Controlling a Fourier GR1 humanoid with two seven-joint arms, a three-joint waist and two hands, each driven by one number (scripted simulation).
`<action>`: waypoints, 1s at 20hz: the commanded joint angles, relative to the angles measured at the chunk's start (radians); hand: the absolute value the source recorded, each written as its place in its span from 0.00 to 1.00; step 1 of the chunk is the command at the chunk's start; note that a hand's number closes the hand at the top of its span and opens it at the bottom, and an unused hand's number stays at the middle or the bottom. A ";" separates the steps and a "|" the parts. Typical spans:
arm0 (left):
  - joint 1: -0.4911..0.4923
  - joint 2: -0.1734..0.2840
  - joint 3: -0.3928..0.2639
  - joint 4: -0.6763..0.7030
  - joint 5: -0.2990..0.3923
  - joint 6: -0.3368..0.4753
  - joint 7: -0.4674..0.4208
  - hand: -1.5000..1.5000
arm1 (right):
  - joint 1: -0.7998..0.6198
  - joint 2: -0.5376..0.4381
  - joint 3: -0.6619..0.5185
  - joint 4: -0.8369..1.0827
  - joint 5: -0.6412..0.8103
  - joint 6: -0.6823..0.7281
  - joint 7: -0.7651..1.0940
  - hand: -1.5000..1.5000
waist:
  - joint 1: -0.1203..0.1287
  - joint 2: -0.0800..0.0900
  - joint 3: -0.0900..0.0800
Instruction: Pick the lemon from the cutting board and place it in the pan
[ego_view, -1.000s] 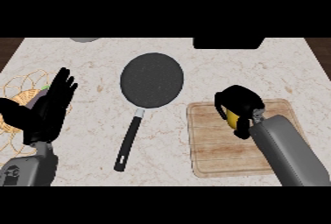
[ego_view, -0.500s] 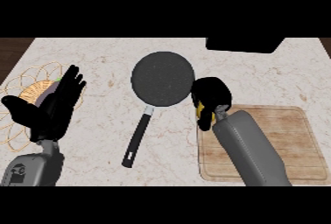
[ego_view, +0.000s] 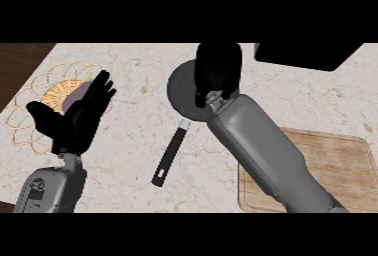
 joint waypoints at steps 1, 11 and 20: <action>-0.036 -0.012 -0.024 0.014 -0.011 -0.002 0.007 0.50 | -0.155 0.004 0.075 0.042 0.021 -0.026 0.227 1.00 | 0.041 0.013 -0.001; -0.046 -0.028 -0.034 0.053 -0.026 0.004 -0.021 0.50 | -0.386 0.004 0.063 0.211 -0.046 -0.138 0.455 1.00 | 0.029 0.026 0.000; -0.042 -0.014 0.026 0.079 -0.027 0.041 -0.039 0.50 | -0.425 0.004 0.079 0.315 -0.093 -0.290 0.508 1.00 | -0.054 0.016 0.004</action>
